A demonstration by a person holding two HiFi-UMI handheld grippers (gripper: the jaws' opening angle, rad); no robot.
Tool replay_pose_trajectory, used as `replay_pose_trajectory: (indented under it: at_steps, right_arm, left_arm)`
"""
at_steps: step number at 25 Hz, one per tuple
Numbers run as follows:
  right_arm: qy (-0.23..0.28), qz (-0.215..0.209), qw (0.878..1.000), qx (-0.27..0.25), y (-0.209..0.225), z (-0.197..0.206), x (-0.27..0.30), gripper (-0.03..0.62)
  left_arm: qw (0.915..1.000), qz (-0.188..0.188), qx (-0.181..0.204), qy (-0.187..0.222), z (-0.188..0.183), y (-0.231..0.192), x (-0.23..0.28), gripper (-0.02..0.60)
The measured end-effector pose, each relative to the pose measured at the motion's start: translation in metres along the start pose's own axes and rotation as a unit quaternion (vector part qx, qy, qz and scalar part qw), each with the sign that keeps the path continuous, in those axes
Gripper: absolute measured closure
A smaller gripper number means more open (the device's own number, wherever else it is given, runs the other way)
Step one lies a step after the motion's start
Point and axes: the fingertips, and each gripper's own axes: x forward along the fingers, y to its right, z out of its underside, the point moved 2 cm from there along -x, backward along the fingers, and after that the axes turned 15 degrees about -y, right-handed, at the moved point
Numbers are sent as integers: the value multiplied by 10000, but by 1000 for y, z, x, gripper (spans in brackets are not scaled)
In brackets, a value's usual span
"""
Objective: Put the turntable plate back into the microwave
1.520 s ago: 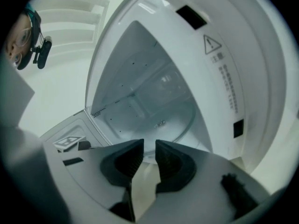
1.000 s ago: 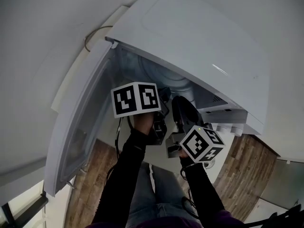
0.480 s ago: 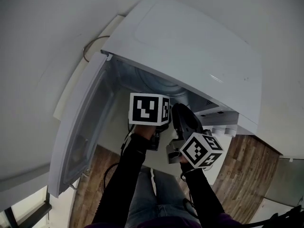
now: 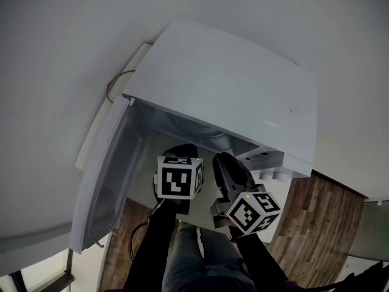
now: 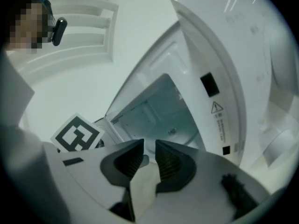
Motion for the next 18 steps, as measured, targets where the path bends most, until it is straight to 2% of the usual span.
replay_pose_trajectory:
  at_steps: [2, 4, 6, 8, 12, 18]
  right_arm:
    - [34, -137, 9997, -196, -16, -3, -15, 510]
    - [130, -236, 9983, -511, -32, -14, -31, 511]
    - [263, -248, 9957, -858, -47, -27, -47, 548]
    - [366, -223, 9926, -1136, -59, -37, -63, 560]
    - [529, -232, 9857, -1582, -81, -57, -89, 568]
    - [862, -208, 9761, -1982, -95, -84, -112, 571]
  left_arm:
    - [9981, 207, -142, 555, 6, 8, -22, 572]
    - [9911, 377, -267, 1245, 6, 19, -52, 572]
    - [9787, 396, -309, 1989, 0, 31, -88, 572]
    - [9659, 349, -184, 2559, -6, 48, -122, 572]
    - [9443, 292, 313, 3263, -13, 94, -174, 573]
    - [9128, -581, 840, 3955, -22, 119, -220, 574]
